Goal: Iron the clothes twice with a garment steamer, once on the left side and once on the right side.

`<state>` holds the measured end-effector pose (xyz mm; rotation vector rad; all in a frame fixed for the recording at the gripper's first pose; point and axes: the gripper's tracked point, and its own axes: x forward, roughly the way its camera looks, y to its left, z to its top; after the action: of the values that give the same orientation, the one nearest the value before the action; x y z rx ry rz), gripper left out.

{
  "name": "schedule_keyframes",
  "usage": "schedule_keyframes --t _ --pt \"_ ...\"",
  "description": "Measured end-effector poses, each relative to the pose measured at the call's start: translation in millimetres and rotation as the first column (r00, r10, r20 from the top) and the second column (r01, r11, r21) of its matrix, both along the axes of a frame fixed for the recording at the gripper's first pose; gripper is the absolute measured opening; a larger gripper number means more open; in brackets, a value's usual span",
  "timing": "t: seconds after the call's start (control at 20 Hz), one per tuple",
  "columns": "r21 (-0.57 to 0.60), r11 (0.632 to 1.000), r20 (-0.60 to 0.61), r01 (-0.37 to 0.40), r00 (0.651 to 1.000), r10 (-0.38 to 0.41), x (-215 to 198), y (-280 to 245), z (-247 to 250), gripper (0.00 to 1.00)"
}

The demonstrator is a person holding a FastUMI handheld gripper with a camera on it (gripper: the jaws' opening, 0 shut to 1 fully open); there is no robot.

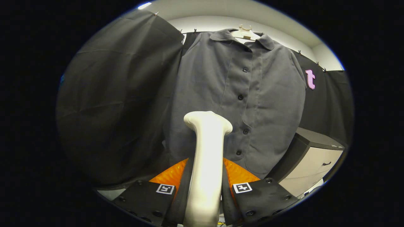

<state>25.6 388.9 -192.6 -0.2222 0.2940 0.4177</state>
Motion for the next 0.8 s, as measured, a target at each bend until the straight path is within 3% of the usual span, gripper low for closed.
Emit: schedule_keyframes --t 0.35,0.8 --pt "0.079 0.996 0.070 0.047 0.996 -0.052 -3.9 -39.5 64.0 0.53" --pt "0.150 0.975 0.133 0.164 0.974 -0.185 7.6 -146.6 119.2 0.53"
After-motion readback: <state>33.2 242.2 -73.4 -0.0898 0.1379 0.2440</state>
